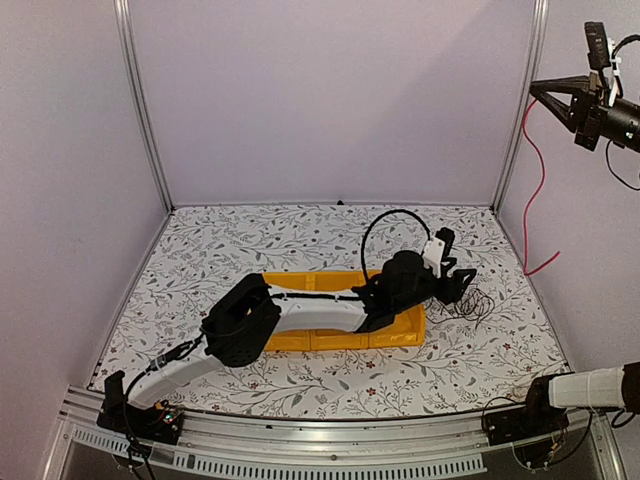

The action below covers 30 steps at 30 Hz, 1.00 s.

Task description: Untangle the cables

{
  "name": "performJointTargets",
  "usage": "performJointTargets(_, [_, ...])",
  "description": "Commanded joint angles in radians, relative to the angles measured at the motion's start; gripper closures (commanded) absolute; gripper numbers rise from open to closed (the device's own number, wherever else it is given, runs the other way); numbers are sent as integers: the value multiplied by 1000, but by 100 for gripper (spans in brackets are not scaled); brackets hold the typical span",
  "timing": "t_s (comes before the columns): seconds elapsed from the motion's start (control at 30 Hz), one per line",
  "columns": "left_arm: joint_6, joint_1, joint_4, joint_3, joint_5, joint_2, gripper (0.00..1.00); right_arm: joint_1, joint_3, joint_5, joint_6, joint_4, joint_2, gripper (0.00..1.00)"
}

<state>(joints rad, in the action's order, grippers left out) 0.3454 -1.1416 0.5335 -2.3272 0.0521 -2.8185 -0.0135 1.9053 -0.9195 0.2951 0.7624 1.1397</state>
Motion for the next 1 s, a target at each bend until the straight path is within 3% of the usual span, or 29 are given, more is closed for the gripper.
performJointTargets(0.0, [-31,-3,49,155,-10,221,31,0,-88,105,-13,-41,12,100])
performJointTargets(0.13, [-30,-13,105,370,20,405,25,0,-155,152,-4,-71,-1,100])
performJointTargets(0.37, [-43,-24,153,641,12,639,24,0,-278,135,6,-114,-19,100])
performJointTargets(0.5, [-64,-24,67,701,-27,731,24,-1,-356,40,14,-119,-31,100])
performJointTargets(0.73, [-144,-23,-267,707,-83,865,31,5,-440,-151,43,-76,-72,100])
performJointTargets(0.97, [-156,-21,-273,839,-177,976,35,60,-511,-213,23,-103,-84,100])
